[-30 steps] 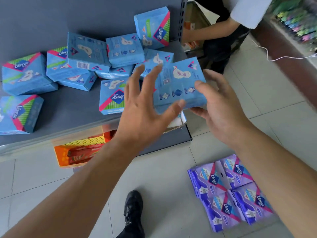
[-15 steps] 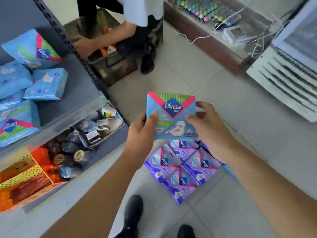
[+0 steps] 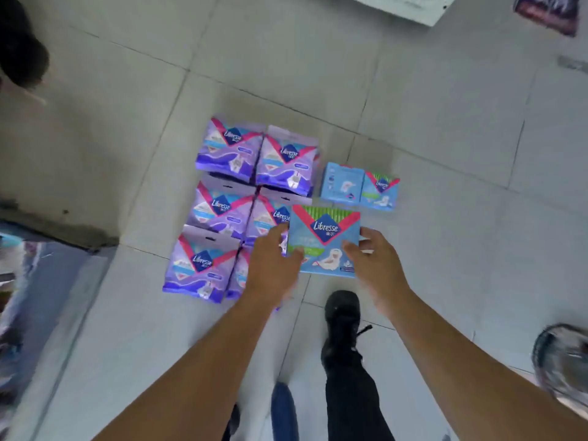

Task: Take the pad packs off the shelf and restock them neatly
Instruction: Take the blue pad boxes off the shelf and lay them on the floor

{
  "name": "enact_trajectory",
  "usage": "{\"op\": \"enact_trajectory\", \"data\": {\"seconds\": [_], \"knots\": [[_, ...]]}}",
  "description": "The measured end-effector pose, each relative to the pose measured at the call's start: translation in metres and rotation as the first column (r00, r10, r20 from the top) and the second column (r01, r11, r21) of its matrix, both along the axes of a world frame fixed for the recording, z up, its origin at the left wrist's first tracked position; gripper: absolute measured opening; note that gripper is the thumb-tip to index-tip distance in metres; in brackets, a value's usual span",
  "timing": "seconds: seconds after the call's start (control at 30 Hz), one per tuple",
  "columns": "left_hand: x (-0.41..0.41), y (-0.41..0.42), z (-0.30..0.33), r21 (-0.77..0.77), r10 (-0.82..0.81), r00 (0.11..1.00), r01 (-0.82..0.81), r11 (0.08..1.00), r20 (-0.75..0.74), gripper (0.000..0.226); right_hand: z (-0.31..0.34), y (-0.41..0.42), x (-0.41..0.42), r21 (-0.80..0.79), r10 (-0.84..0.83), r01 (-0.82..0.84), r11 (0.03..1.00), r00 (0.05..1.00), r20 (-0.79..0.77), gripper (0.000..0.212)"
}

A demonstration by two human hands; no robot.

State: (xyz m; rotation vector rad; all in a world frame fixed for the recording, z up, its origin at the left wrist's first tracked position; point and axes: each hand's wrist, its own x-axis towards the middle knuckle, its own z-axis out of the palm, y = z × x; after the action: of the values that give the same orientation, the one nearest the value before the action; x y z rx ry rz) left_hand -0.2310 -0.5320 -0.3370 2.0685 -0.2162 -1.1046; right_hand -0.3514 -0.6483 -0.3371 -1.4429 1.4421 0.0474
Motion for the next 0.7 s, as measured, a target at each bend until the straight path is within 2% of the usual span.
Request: {"op": "enact_trajectory", "data": {"seconds": [0.07,0.17,0.23,0.37,0.5,0.57,0.7], "knots": [[-0.021,-0.027,-0.045,0.045,-0.025,0.999,0.026,0.999,-0.031,0.039,-0.047,-0.022,-0.019,0.002,-0.024,0.024,1.000,0.998,-0.058,0.025],[-0.046,-0.073,-0.125,0.116,0.012,0.996,-0.002,0.993,-0.084,0.027,-0.136,-0.058,-0.037,-0.013,-0.035,0.034,0.999,0.993,-0.115,0.028],[-0.058,-0.103,-0.181,0.173,0.020,0.994,-0.001,0.985,-0.109,0.029,-0.198,-0.079,-0.045,-0.003,-0.031,0.031,1.000,0.989,-0.148,0.028],[-0.070,-0.141,-0.278,0.221,-0.007,0.995,0.030,0.975,-0.104,0.031,-0.300,-0.105,-0.050,0.078,0.066,-0.053,0.996,0.983,-0.173,0.026],[-0.075,-0.150,-0.324,0.220,-0.006,0.999,0.014,0.975,-0.037,0.042,-0.344,-0.114,-0.050,0.063,0.092,-0.083,0.995,0.981,-0.168,0.027],[-0.077,-0.148,-0.330,0.190,-0.002,1.000,0.000,0.982,0.007,0.048,-0.348,-0.115,-0.050,0.042,0.093,-0.087,0.995,0.983,-0.158,0.023],[-0.077,-0.146,-0.329,0.190,0.011,1.000,-0.016,0.982,0.029,0.057,-0.342,-0.113,-0.044,0.034,0.131,-0.128,0.991,0.988,-0.087,0.028]]}}
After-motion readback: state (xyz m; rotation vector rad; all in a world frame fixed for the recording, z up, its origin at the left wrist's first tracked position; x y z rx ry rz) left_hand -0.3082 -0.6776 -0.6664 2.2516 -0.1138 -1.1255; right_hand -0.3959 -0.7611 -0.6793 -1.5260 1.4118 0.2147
